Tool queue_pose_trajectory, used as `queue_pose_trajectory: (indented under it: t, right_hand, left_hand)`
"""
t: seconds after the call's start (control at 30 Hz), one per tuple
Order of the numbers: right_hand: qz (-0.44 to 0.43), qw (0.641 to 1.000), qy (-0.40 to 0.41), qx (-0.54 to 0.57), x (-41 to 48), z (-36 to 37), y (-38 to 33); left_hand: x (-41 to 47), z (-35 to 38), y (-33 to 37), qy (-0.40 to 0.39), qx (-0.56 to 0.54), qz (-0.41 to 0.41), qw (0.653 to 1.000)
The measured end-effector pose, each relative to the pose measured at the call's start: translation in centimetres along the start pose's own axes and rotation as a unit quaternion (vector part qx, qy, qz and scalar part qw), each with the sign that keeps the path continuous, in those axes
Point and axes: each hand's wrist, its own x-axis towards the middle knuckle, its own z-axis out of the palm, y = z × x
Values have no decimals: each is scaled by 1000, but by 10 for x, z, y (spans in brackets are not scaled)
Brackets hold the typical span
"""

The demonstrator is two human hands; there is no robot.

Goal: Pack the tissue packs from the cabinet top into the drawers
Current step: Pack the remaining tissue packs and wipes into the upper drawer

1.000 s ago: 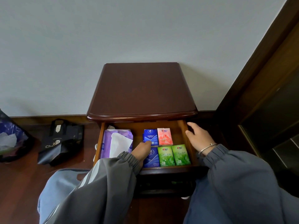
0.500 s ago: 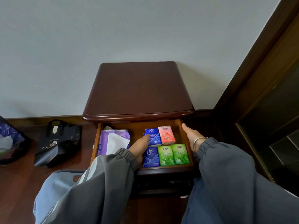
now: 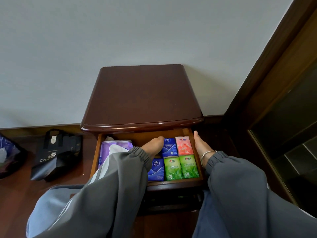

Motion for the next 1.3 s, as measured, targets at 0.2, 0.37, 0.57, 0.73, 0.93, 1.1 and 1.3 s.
queue_pose_trajectory:
  t: [0.2, 0.37, 0.57, 0.73, 0.93, 1.1, 1.3]
  right_hand:
    - [1, 1000, -12, 1, 4, -2, 1]
    - [-16, 1000, -2, -25, 2, 0, 2]
    - [-34, 998, 12, -51, 2, 3, 3]
    - [-48, 996, 8, -71, 0, 6, 1]
    - [-77, 989, 26, -122, -6, 11, -2]
    - [-91, 983, 45, -150, -5, 15, 0]
    - [-97, 980, 54, -164, -5, 16, 3]
  left_hand:
    - [-1, 10, 5, -38, 94, 37, 994]
    - [-7, -1, -3, -37, 139, 46, 988]
    - [-24, -27, -42, 40, 148, 32, 988]
    - [-40, -21, -61, 5, 60, -18, 998]
    - [-52, -20, -54, -18, 102, -27, 994]
    - [-58, -27, -54, -19, 212, 26, 977]
    - [-72, -76, -57, 283, 325, 189, 883]
